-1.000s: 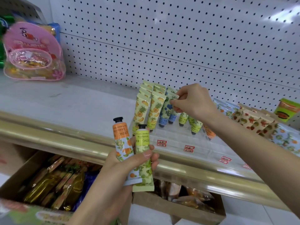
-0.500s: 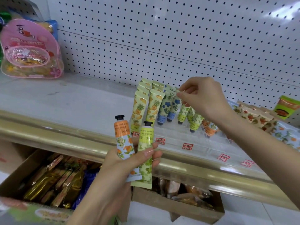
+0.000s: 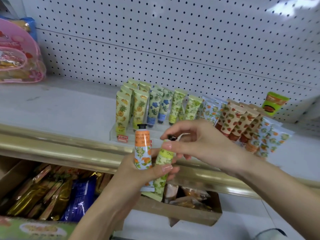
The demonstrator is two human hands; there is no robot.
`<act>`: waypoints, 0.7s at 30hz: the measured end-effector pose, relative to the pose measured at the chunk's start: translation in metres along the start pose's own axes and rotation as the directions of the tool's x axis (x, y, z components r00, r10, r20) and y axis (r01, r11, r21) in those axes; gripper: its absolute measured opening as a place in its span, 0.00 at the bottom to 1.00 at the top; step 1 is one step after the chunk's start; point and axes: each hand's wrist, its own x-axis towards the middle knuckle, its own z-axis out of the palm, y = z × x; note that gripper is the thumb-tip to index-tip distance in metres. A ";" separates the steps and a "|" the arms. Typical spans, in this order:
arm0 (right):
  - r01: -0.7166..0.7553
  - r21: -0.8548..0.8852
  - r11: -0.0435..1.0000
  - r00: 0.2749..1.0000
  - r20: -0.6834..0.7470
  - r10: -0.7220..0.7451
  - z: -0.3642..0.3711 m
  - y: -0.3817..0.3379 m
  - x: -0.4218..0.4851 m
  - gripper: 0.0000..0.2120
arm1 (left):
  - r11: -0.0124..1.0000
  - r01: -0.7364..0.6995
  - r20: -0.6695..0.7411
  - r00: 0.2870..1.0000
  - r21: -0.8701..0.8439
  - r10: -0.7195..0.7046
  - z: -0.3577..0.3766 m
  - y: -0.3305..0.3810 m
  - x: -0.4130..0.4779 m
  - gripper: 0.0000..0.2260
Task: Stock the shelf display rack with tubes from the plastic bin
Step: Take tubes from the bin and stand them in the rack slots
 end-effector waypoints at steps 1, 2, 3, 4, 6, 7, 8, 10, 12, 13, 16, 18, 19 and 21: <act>-0.011 0.016 1.000 1.000 0.007 0.011 -0.003 0.002 -0.004 0.09 | 1.000 0.009 0.018 1.000 0.013 -0.009 0.003 -0.001 0.000 0.13; -0.022 0.033 0.999 1.000 0.008 0.022 -0.007 0.004 -0.009 0.09 | 0.999 0.020 0.034 0.999 0.026 -0.021 0.006 -0.002 0.000 0.13; -0.032 0.052 0.998 0.999 -0.001 0.032 -0.012 0.006 -0.013 0.09 | 0.999 0.033 0.043 0.998 0.035 -0.035 0.009 -0.002 0.000 0.13; -0.039 0.078 0.996 0.999 -0.021 0.041 -0.018 0.007 -0.018 0.10 | 0.998 0.044 0.042 0.998 0.037 -0.046 0.011 -0.003 0.001 0.14; -0.046 0.158 0.986 0.994 -0.090 0.061 -0.033 0.010 -0.027 0.11 | 0.998 0.056 0.021 0.998 0.023 -0.057 0.014 -0.005 0.002 0.14; -0.046 0.198 0.979 0.989 -0.131 0.073 -0.040 0.012 -0.032 0.11 | 0.998 0.056 0.004 0.998 0.013 -0.056 0.015 -0.006 0.003 0.14; -0.048 0.230 0.972 0.982 -0.166 0.088 -0.047 0.014 -0.036 0.10 | 0.998 0.056 -0.015 0.998 0.002 -0.056 0.016 -0.007 0.004 0.13; -0.065 0.286 0.956 0.971 -0.204 0.127 -0.055 0.020 -0.044 0.11 | 0.998 0.061 -0.044 0.997 -0.015 -0.061 0.018 -0.009 0.007 0.12; -0.099 0.332 0.938 0.966 -0.193 0.170 -0.054 0.026 -0.052 0.12 | 0.998 0.053 -0.078 0.995 -0.043 -0.056 0.020 -0.011 0.009 0.11; -0.116 0.340 0.933 0.965 -0.183 0.186 -0.052 0.030 -0.054 0.12 | 0.997 0.042 -0.098 0.994 -0.066 -0.048 0.021 -0.011 0.010 0.12; -0.165 0.257 0.952 0.968 -0.141 0.207 -0.045 0.035 -0.058 0.14 | 0.992 -0.006 -0.159 0.987 -0.129 -0.014 0.021 -0.012 0.012 0.15; -0.203 0.171 0.964 0.972 -0.084 0.220 -0.040 0.039 -0.057 0.15 | 0.991 -0.026 -0.191 0.982 -0.133 0.000 0.020 -0.012 0.013 0.15; -0.217 0.129 0.968 0.973 -0.049 0.225 -0.037 0.041 -0.056 0.14 | 0.992 -0.032 -0.199 0.980 -0.122 0.007 0.019 -0.012 0.013 0.14; -0.199 0.050 0.979 0.980 0.011 0.198 -0.029 0.042 -0.053 0.10 | 0.995 -0.049 -0.199 0.980 -0.082 0.032 0.018 -0.013 0.014 0.10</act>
